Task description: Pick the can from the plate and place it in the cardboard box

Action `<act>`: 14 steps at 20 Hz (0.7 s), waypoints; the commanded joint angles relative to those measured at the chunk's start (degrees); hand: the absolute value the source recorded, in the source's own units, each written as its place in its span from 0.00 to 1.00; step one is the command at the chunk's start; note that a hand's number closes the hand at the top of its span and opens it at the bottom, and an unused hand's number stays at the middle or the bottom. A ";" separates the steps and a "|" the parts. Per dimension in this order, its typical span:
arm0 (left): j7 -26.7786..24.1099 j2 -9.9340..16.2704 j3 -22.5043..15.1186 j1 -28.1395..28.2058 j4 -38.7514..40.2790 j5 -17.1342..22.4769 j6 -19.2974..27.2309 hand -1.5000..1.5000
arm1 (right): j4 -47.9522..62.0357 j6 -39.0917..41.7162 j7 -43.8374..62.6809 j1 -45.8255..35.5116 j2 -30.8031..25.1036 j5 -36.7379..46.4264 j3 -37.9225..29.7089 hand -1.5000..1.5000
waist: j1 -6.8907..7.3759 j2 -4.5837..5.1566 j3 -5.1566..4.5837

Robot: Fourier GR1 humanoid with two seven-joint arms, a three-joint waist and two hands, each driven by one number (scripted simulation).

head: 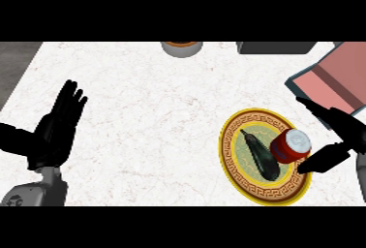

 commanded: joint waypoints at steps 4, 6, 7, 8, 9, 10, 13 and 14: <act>-0.09 0.47 2.03 -0.33 0.86 -0.73 -1.08 0.50 | -2.93 1.84 2.93 0.99 2.63 0.78 0.20 0.00 | -0.05 -0.04 -0.01; -1.87 -2.18 -0.14 1.92 -0.44 -1.92 -0.28 0.50 | 2.12 1.94 -2.72 0.96 0.14 2.58 -1.58 0.00 | 0.00 -0.02 -0.01; -2.08 -0.77 1.76 1.37 0.56 -0.57 -2.09 0.50 | 0.69 0.29 -0.47 0.61 2.99 3.83 0.47 0.00 | 0.01 -0.02 -0.01; 1.19 -1.60 0.72 -1.90 0.46 -1.82 0.40 0.50 | -1.15 -1.10 -3.84 4.47 2.93 4.93 0.61 0.00 | -0.14 -0.03 0.00; -1.75 -0.15 1.81 2.76 -0.13 -0.57 -2.88 0.50 | 7.49 -2.05 -6.37 -0.93 2.08 6.63 0.52 0.00 | 0.20 0.02 0.00; -1.64 0.13 2.82 -0.51 2.95 -0.18 -3.35 0.50 | -2.00 1.51 -0.12 1.82 2.49 3.38 -0.77 0.00 | -0.11 -0.03 -0.01; 4.47 -1.15 0.95 -2.52 -1.47 -2.35 0.66 0.50 | 5.58 -1.73 -8.72 0.90 1.94 7.67 0.62 0.00 | 0.01 0.00 0.01; 4.33 -1.92 -0.39 0.66 -4.11 -3.04 0.69 0.50 | -1.31 -2.92 -4.34 4.37 5.64 8.04 3.16 0.00 | -0.06 -0.07 0.00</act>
